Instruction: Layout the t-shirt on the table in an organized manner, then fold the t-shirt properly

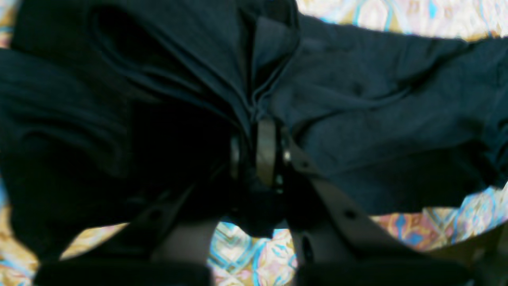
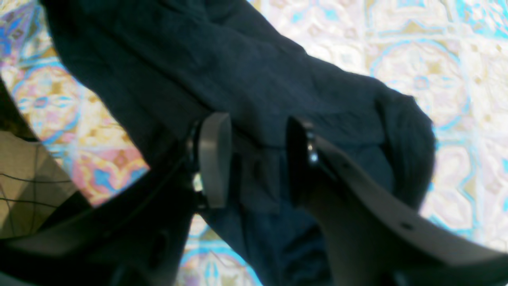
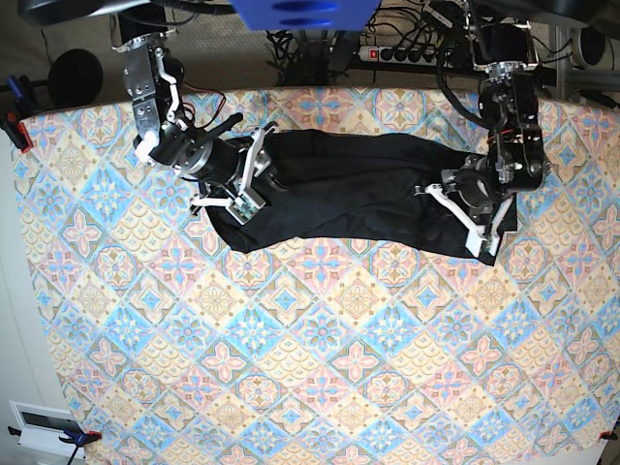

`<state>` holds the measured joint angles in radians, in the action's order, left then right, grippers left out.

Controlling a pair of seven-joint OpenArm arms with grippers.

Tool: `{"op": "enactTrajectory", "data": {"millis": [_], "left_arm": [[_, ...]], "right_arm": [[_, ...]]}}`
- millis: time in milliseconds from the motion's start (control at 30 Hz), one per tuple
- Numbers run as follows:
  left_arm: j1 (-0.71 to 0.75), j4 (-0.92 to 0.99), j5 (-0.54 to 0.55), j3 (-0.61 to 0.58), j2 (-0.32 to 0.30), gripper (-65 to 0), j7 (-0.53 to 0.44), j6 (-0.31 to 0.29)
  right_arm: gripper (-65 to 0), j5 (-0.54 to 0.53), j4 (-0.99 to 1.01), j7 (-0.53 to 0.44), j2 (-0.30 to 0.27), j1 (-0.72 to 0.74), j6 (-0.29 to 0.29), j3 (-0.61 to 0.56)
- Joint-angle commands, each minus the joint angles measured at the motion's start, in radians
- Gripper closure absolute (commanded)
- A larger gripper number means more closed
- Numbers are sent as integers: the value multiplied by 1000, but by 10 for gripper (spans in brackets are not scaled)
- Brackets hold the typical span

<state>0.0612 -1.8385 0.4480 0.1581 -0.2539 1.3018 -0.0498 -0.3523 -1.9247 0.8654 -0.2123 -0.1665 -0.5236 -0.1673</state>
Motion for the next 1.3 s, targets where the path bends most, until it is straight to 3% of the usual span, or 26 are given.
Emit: {"op": "enactTrajectory", "data": {"millis": [0,167,267,367,433,667,967,1133,1267], "left_arm": [[-13,-11,10,-4,-11,-44,-12,0],[-11,-22,35,-9,-12,-176,-12,-5],[-8,-76,142,-9,-48,-266,-9,-6],[2,-111,275,-2,-97,-313,-14,-6],[2,-126,321,-1,-109,-314,-14,-6],[-2,-131,320,2,-107,-309,-14,-6],[-21,-77,317,231,-141,-295,-14,-6],[-71,63,317,219,-124,-297,-14,-5],[-106,164,309,142,-104,-296,-60,0]], "right_arm": [[-224,-17,-22,-21,-5,11,-3,4],[-224,-17,-22,-21,-5,9,-3,4],[-224,-17,-22,-21,-5,11,-3,4],[-224,-17,-22,-21,-5,12,-3,4],[-224,-17,-22,-21,-5,12,-3,4],[-224,-17,-20,-21,-5,12,-3,2],[-224,-17,-22,-21,-5,12,-3,1],[-224,-17,-19,-21,-5,12,-3,1],[-224,-17,-19,-21,-5,12,-3,1]]}}
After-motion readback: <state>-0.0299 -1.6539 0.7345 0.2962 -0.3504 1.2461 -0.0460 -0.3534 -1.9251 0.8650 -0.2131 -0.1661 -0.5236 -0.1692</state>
